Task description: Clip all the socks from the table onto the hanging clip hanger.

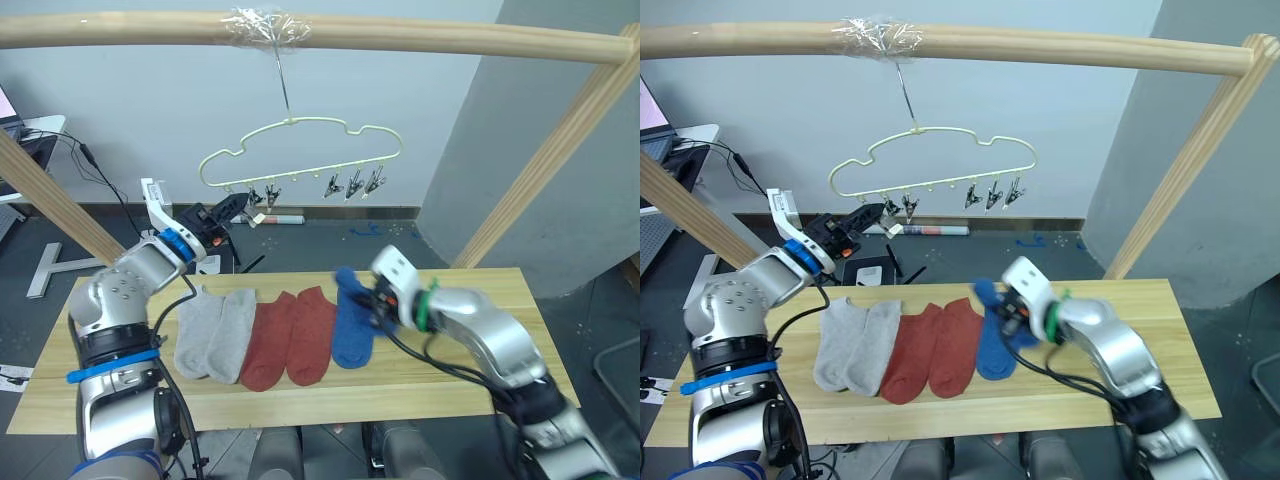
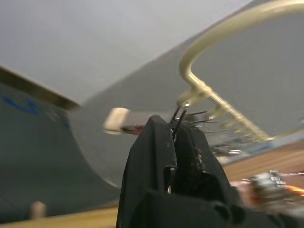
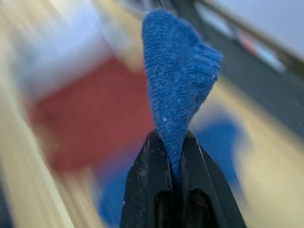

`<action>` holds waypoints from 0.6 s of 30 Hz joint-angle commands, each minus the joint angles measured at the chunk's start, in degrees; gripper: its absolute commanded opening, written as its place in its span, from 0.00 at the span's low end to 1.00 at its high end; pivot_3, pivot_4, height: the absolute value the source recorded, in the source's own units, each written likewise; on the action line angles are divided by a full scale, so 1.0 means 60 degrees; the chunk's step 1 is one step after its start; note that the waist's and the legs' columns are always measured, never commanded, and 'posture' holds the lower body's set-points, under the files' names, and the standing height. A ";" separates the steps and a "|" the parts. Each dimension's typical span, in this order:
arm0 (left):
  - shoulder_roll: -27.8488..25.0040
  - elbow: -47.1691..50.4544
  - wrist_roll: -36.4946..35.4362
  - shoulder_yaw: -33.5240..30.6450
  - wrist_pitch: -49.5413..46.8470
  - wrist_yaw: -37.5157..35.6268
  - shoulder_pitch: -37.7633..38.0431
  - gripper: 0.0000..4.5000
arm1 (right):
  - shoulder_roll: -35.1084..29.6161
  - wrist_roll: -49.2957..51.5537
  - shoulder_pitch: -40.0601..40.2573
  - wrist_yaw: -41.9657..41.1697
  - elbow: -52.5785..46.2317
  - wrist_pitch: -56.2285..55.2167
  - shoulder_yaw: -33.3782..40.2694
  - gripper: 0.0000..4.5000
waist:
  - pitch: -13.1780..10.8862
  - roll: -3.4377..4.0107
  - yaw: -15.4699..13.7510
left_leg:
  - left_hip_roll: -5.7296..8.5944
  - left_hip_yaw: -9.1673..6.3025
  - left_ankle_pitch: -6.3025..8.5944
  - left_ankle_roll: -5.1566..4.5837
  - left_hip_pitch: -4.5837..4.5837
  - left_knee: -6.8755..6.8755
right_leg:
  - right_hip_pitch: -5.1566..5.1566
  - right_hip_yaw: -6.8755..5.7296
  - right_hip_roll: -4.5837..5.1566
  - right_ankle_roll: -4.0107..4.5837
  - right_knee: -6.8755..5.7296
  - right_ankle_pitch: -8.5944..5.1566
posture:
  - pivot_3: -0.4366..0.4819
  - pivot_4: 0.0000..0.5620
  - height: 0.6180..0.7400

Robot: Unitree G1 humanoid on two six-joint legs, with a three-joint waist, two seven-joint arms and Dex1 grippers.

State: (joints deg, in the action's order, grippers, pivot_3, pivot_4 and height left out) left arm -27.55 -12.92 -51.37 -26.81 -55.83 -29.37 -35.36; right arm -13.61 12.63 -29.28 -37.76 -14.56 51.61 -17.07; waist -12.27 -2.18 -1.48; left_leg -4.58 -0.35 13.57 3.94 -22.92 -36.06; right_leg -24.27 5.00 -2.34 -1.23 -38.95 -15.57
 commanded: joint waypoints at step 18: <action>0.0079 0.1659 -0.2055 -0.0433 -0.1421 0.0637 0.0493 0.00 | 0.1677 0.0515 -0.2727 -0.0074 0.3202 -0.0812 0.0208 0.01 | -0.0043 -0.0021 -0.0526 | 0.0021 -0.0005 0.0003 0.0042 -0.0162 -0.0009 | -0.0130 -0.0034 0.0059 0.0060 -0.0006 0.0004 | 0.80 0.38 1.00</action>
State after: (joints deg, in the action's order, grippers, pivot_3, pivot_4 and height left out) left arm -26.22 -5.57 -61.93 -28.57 -64.53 -25.30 -32.08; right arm -4.10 14.78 -43.91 -37.43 5.80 48.43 -16.39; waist -12.52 -2.30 -4.64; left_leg -4.45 -0.39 13.58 4.20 -23.89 -36.11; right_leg -25.06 4.77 -1.99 -0.87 -39.01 -15.55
